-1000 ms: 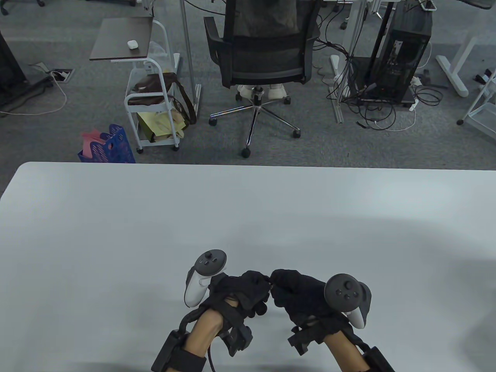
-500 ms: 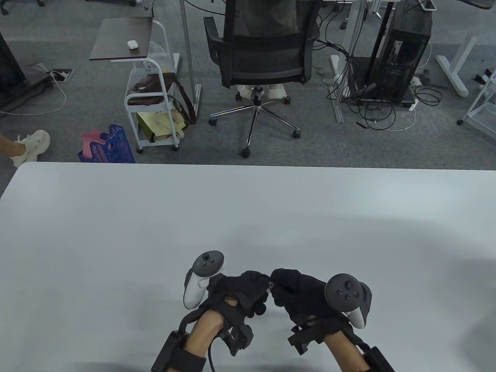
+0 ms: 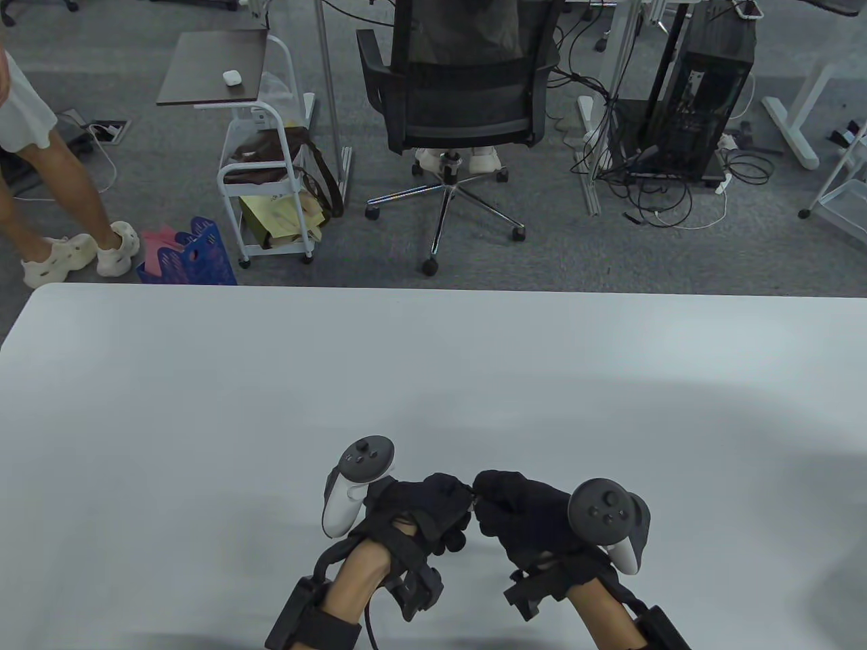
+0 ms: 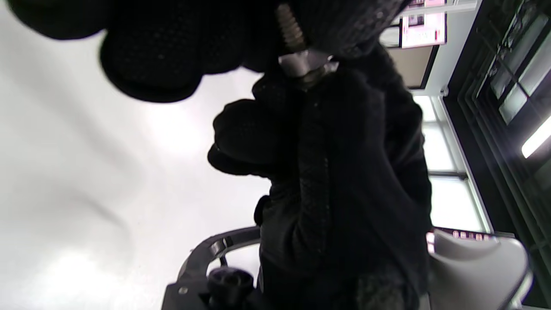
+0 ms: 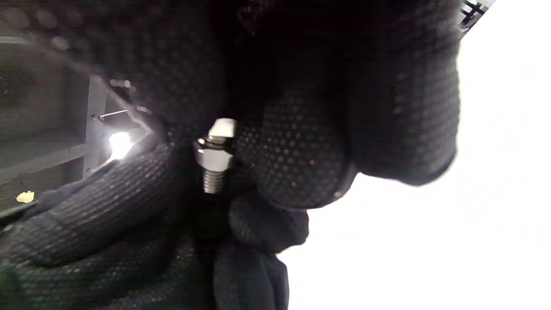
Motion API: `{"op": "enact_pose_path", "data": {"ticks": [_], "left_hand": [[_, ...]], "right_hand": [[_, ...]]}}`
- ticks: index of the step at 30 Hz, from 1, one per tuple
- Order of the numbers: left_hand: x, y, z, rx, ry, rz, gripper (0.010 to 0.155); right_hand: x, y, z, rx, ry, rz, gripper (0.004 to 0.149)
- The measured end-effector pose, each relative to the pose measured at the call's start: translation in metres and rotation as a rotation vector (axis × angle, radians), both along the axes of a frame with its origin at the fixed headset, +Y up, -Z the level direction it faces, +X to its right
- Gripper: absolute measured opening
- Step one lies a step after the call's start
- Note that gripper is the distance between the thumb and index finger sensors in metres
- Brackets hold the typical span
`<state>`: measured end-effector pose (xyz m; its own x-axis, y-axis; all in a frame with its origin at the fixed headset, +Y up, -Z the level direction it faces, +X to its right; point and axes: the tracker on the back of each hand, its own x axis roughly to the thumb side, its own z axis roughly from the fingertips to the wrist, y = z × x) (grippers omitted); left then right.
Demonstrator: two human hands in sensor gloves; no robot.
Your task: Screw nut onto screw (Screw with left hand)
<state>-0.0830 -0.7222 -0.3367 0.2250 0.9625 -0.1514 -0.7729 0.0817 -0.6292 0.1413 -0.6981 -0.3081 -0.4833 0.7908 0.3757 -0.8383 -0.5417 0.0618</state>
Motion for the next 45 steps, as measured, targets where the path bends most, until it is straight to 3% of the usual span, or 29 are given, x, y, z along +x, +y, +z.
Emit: {"op": "enact_pose_path", "data": {"ticks": [5,10,12,15,24,27,33,38,42,45], "left_hand": [[-0.0012,-0.0036,0.0010,-0.016,0.046,0.027,0.065],[0.0012,0.0003,0.0005,0.011,0.030,0.000,0.055],[0.0007,0.0012,0.0005,0.013,0.001,0.009,0.055],[-0.0010,-0.0011,0.0005,0.014,0.051,0.044,0.064],[0.0008,0.0024,0.0003,0.040,0.012,-0.016,0.055],[-0.0002,-0.0024,0.0015,-0.003,0.047,0.034,0.066],[0.0004,0.0032,0.0007,0.041,0.043,-0.008,0.055],[-0.0005,0.0019,0.0006,0.038,0.055,0.026,0.065],[0.0007,0.0018,0.0006,0.053,0.070,-0.013,0.055],[0.0016,0.0045,0.0008,0.044,0.015,0.001,0.055]], "right_hand": [[0.0006,0.0001,-0.0003,0.002,-0.003,-0.008,0.045],[0.0011,0.0004,-0.0004,0.004,-0.007,-0.005,0.045],[0.0008,0.0002,-0.0004,0.000,-0.006,-0.010,0.045],[0.0015,0.0002,-0.0004,0.006,-0.010,-0.004,0.045],[-0.0004,-0.0009,0.0001,-0.001,-0.007,-0.006,0.045],[0.0011,0.0007,0.0002,0.006,-0.012,-0.011,0.045],[0.0000,0.0011,0.0008,0.011,-0.012,-0.007,0.045],[0.0008,0.0012,0.0007,0.014,-0.020,-0.009,0.045],[0.0011,0.0015,0.0011,0.022,-0.029,-0.007,0.045],[0.0004,0.0013,0.0015,0.019,-0.026,-0.011,0.045]]}}
